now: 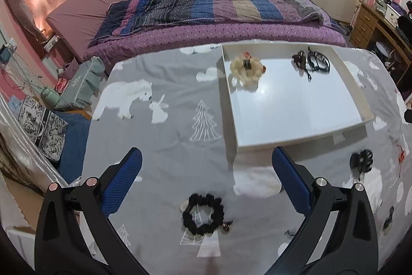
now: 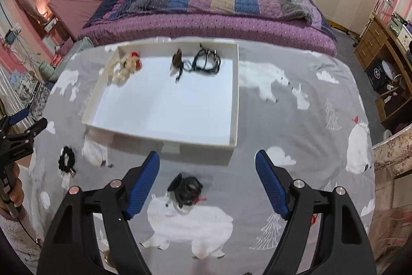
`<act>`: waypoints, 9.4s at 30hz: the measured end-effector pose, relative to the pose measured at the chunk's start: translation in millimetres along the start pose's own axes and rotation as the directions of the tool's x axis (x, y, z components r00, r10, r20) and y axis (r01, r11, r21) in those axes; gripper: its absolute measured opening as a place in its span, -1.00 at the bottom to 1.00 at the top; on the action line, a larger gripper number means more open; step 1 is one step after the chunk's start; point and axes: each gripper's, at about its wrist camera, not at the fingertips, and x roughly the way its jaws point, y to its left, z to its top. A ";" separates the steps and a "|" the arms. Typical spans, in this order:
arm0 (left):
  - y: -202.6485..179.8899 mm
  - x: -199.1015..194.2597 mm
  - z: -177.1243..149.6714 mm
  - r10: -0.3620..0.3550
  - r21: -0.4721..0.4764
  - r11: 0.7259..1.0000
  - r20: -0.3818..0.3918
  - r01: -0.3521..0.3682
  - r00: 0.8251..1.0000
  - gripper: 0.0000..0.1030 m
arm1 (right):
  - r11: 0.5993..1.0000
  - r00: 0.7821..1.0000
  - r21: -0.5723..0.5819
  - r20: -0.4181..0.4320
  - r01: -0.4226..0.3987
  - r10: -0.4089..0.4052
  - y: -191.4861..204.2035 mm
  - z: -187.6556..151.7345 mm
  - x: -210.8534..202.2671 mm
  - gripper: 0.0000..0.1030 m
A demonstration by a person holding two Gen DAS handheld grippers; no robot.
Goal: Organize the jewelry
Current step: 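Grasp the black scrunchie with the left tool while the right tool grasps the black claw clip, then carry the black scrunchie and black claw clip into the white tray with both tools, then open both tools to release the items and withdraw from the tray, then grasp the silver bead charm with the left tool while the right tool grasps the red string bracelet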
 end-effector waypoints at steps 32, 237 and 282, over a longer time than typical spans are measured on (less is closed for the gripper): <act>19.3 48.7 -72.7 -0.032 -0.011 0.999 -0.102 0.031 0.994 0.94 | 0.999 0.992 -0.028 -0.125 -0.037 0.033 21.9 -53.5 52.1 0.50; -84.2 1.6 -60.6 -0.201 -0.018 0.979 0.067 0.203 0.977 0.94 | 0.993 0.982 0.105 0.172 0.055 -0.073 -20.0 -71.2 16.8 0.56; -98.9 33.0 -102.0 -0.222 0.078 0.969 -0.124 0.233 0.967 0.93 | 0.972 0.990 0.194 -0.067 0.136 -0.125 -139.9 -124.1 38.9 0.57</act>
